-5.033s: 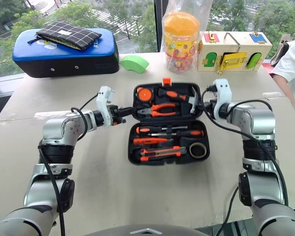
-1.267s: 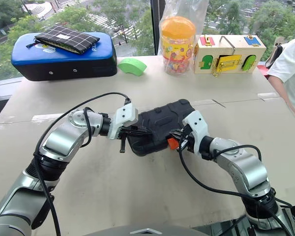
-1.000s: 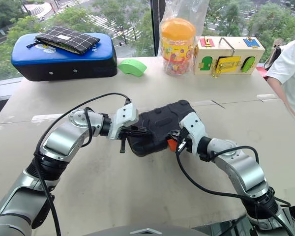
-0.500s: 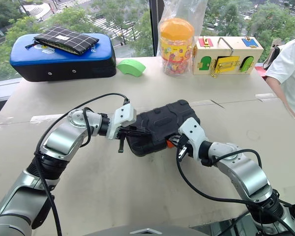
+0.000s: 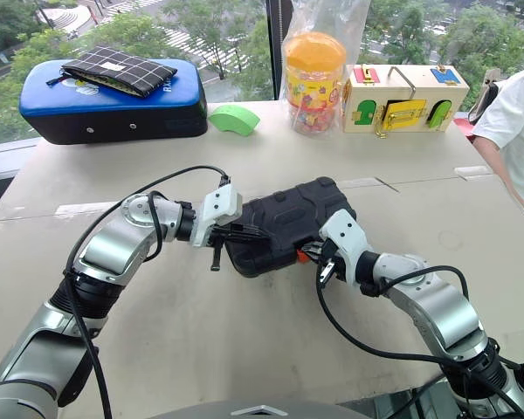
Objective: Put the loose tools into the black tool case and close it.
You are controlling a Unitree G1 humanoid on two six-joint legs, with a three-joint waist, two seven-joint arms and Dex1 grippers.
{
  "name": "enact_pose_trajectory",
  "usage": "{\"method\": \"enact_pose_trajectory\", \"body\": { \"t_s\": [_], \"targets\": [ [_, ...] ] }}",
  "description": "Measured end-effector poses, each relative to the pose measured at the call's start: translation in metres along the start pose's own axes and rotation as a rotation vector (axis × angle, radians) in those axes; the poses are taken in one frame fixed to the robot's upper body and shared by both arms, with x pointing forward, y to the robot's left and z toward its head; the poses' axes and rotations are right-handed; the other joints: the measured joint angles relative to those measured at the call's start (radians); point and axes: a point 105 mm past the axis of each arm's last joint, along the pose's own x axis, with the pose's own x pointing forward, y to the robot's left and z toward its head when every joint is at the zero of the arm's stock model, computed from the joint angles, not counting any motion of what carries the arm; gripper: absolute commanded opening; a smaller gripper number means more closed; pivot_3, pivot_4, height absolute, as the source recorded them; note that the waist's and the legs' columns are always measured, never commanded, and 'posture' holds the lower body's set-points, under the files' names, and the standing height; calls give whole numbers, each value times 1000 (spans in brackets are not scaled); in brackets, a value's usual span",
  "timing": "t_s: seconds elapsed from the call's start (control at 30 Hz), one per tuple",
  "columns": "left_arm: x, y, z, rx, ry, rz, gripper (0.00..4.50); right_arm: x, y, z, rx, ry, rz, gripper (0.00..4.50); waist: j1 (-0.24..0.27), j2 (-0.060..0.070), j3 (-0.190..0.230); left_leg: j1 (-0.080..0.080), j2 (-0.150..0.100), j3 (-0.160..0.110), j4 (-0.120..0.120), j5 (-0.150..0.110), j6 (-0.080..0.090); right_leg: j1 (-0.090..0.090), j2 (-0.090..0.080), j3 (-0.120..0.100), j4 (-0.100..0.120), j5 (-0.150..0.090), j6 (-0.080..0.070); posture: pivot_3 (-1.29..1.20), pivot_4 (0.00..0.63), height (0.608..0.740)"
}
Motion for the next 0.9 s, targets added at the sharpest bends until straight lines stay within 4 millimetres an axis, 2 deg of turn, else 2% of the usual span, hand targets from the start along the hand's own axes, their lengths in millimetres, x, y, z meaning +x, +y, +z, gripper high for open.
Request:
{"method": "enact_pose_trajectory", "body": {
  "t_s": [0.07,0.57,0.77,0.9],
  "targets": [
    [0,0,0,-1,-1,-1,55,1,0,-7,8,25,1,0,0,0,0,0,0,0,0,0,0,0,0,0,0,0,0,0,150,740],
    [1,0,2,0,-9,-1,55,0,-3,-5,55,-10,-14,0,1,1,1,-2,0,0,-1,-1,-1,0,-1,0,-2,0,0,0,150,740],
    [2,-1,3,0,-10,-3,55,-13,10,-3,112,-18,64,0,2,2,2,-2,0,0,-1,-1,-1,-1,-1,-1,-3,0,0,0,150,740],
    [2,-1,4,-3,-7,-5,55,-10,12,-15,120,38,56,0,2,2,2,-2,0,0,-2,-1,-1,-1,-2,-1,-4,0,0,0,150,740]
  ]
}}
